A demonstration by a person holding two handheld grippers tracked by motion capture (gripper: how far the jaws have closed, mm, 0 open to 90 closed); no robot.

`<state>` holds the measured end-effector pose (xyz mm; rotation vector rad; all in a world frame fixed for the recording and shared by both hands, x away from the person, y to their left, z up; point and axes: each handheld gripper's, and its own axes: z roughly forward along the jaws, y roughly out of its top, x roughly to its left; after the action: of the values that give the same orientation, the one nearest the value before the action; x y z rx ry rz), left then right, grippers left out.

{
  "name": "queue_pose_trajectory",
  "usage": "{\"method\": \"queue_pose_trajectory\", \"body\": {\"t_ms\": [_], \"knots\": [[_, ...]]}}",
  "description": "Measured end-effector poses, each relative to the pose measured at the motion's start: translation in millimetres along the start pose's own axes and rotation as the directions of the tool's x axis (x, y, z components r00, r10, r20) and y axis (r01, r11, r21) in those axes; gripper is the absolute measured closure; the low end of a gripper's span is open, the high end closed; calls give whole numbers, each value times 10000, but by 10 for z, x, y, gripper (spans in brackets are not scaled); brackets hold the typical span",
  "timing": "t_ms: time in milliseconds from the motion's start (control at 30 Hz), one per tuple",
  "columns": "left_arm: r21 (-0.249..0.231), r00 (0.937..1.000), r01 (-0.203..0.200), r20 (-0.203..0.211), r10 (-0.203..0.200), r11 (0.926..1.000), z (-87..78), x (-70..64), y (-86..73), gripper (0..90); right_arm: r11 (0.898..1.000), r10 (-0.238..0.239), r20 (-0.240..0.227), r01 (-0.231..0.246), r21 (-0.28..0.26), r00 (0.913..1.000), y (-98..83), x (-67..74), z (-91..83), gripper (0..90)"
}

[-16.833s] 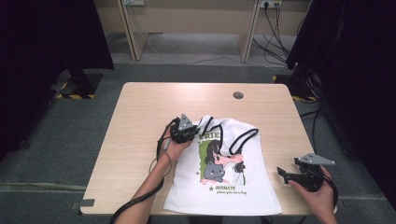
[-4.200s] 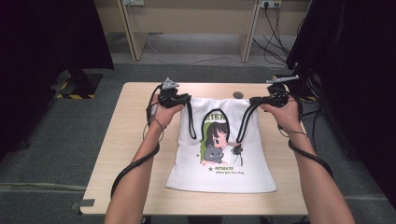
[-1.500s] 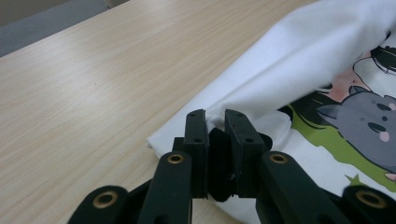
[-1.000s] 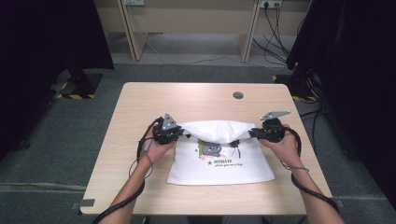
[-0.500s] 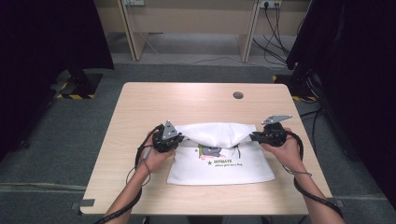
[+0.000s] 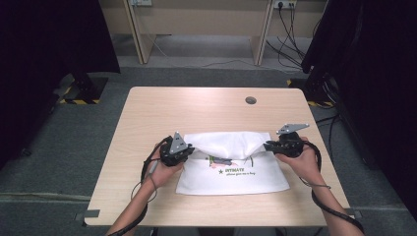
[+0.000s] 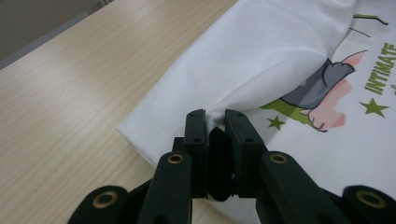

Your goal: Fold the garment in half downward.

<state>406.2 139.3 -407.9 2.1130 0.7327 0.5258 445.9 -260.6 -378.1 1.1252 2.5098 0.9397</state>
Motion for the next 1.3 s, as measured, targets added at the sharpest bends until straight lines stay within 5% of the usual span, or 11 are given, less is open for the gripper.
{"method": "queue_pose_trajectory", "body": {"t_ms": [1300], "knots": [[-30, 9983, -557, 142, 558, 9984, -170, -208, -66, 788, 9992, -397, -154, 396, -77, 9991, -149, 117, -123, 783]]}}
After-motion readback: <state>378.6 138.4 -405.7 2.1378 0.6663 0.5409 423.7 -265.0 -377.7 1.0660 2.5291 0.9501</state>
